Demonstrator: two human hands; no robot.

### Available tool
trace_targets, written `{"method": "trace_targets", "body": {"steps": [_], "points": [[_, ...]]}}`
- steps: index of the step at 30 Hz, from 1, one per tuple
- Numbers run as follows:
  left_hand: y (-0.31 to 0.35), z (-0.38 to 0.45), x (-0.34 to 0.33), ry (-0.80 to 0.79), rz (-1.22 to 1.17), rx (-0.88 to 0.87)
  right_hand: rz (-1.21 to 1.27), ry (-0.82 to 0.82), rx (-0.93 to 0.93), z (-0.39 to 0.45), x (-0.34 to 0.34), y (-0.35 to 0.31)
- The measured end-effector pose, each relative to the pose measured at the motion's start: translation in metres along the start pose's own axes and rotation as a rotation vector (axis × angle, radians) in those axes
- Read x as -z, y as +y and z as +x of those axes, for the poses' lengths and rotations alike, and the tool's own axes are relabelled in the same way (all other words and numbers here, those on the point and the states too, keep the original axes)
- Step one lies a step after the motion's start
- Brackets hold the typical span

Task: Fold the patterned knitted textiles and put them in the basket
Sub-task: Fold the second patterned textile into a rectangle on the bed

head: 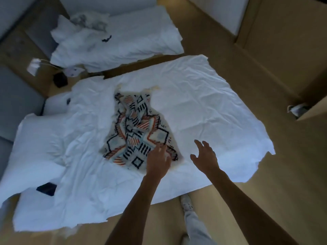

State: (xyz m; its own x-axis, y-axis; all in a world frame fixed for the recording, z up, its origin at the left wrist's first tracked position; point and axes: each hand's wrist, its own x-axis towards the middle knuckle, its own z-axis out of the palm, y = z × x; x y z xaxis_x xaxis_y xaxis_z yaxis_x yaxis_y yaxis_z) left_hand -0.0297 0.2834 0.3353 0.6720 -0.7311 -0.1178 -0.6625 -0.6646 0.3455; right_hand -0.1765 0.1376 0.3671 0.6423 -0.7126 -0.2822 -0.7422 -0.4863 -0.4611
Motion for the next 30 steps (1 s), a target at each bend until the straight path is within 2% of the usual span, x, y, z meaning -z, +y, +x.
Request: {"method": "trace_targets", "body": {"steps": [8,15,24,30], "points": [[-0.083,0.067,-0.009,-0.068,-0.013,0.199,-0.005,-0.174,0.159,0.118,-0.059,-0.077],[-0.142,0.095,-0.039,-0.119,-0.084,0.346,-0.028,-0.265,0.203,0.168,-0.128,-0.111],[-0.238,0.115,-0.145,-0.348,-0.149,0.591,-0.087,-0.318,0.113,0.217,-0.284,-0.082],[-0.292,0.138,-0.202,-0.354,-0.191,0.784,-0.071,-0.34,0.057,0.25,-0.357,-0.076]]}}
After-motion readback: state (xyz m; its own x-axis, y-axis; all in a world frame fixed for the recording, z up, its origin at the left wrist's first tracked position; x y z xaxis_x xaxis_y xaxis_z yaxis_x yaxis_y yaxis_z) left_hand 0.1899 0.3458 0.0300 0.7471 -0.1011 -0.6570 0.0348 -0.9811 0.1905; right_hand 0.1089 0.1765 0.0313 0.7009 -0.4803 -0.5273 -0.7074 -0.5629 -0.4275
